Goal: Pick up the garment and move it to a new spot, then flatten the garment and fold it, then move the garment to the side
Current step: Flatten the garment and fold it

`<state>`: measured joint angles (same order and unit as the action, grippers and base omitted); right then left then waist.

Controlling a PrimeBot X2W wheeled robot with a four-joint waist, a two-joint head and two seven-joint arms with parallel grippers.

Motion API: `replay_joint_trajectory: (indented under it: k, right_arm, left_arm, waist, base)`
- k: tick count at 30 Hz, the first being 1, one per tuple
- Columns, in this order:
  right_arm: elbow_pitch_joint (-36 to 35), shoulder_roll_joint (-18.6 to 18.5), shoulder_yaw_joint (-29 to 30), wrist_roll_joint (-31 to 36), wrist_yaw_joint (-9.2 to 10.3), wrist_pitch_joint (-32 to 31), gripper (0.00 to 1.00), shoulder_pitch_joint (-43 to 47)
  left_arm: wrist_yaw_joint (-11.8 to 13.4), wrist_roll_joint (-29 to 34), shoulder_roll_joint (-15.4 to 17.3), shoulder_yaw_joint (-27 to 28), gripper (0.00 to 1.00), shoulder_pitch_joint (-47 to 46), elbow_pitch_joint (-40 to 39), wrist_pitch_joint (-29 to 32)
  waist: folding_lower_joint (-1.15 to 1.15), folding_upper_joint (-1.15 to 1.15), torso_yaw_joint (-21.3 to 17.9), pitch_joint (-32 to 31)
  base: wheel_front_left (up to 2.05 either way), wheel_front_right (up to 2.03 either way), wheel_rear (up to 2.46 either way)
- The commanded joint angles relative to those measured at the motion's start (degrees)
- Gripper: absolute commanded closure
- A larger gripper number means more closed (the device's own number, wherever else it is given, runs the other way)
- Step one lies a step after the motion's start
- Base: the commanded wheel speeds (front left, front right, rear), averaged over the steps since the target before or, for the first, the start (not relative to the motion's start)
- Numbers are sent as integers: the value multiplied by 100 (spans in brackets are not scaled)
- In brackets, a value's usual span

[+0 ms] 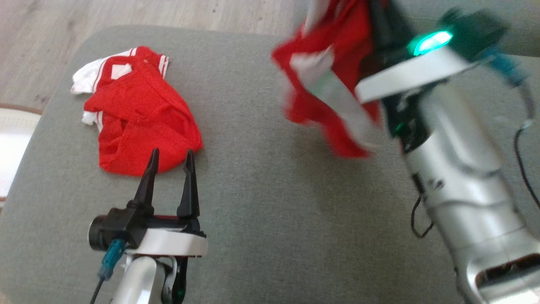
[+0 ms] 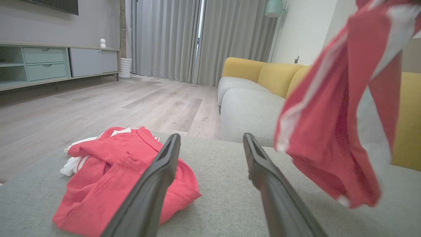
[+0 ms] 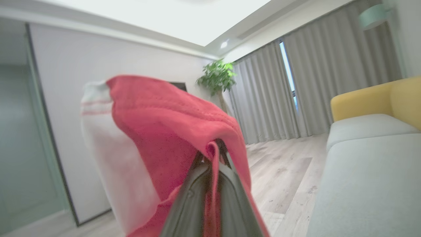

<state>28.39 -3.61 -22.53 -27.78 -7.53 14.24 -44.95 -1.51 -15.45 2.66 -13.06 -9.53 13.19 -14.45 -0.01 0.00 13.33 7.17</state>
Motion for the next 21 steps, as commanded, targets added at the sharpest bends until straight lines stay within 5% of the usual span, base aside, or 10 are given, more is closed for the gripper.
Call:
replay_joint_trajectory:
  k: [1,11,12,13,14,21]
  right_arm:
    - [-145,73,197,-273,4,74,100,-230]
    - [1021,-79,2206,-189,4,-377,100,513]
    - [1193,-217,2371,-48,4,-489,87,631]
    - [1372,-330,2582,65,4,-573,11,737]
    - [1535,-424,2752,183,4,-661,0,821]
    - [1482,-452,3461,842,4,-273,0,1105]
  left_arm:
    - [29,63,22,219,0,-73,-170,-55]
    - [-10,112,22,241,0,-69,-269,-55]
    - [-21,115,22,245,0,-91,-272,-55]
    - [-34,125,22,247,0,-113,-271,-55]
    - [-41,130,22,253,0,-134,-269,-55]
    - [-80,153,21,303,0,-233,-251,-55]
  waist:
    - [1,0,-99,-69]
    - [1,0,-495,176]
    - [1,0,-528,218]
    - [1,0,-562,257]
    - [1,0,-592,287]
    - [1,0,-850,374]
  base:
    - [0,0,0]
    - [0,0,0]
    - [0,0,0]
    - [0,0,0]
    - [0,0,0]
    - [0,0,0]
